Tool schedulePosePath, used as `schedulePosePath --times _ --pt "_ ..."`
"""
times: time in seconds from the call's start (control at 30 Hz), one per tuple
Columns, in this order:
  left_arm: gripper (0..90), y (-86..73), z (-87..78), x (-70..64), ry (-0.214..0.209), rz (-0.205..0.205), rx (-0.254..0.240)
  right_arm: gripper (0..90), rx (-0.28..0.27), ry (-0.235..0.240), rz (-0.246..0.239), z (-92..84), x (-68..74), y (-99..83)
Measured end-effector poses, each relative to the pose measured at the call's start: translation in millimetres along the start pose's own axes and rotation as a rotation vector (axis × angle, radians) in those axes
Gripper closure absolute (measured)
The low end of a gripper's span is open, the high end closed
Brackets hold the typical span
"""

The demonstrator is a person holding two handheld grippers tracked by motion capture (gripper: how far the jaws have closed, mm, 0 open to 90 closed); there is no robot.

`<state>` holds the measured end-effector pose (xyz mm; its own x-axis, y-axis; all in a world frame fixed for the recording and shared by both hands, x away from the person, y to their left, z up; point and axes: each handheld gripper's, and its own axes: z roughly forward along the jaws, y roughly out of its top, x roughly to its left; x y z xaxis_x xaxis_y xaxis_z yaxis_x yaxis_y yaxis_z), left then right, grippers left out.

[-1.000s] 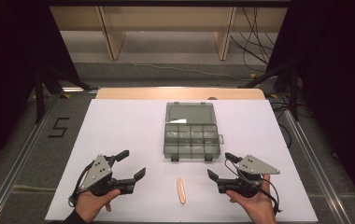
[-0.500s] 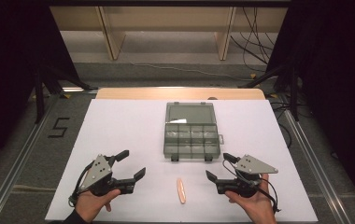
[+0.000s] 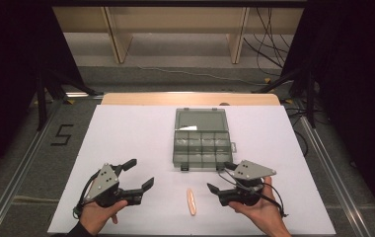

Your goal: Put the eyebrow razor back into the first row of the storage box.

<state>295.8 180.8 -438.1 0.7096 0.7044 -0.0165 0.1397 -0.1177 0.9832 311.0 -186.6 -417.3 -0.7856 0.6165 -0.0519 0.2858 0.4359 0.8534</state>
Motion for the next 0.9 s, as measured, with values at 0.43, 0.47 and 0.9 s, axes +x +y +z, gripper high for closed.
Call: schedulePosePath --times 0.43,0.47,0.9 --pt "17.4 0.1 0.1 0.0 -0.007 -0.005 -0.012 23.5 0.219 0.035 -0.097 36.0 17.3 21.4" --pt "17.4 0.4 -0.7 -0.3 -0.001 -0.005 -0.003 23.8 0.226 0.037 -0.099 37.8 18.8 21.6" --pt "17.4 0.4 -0.6 -0.3 -0.001 -0.006 -0.004 29.0 0.382 0.083 -0.091 54.2 30.0 24.3"
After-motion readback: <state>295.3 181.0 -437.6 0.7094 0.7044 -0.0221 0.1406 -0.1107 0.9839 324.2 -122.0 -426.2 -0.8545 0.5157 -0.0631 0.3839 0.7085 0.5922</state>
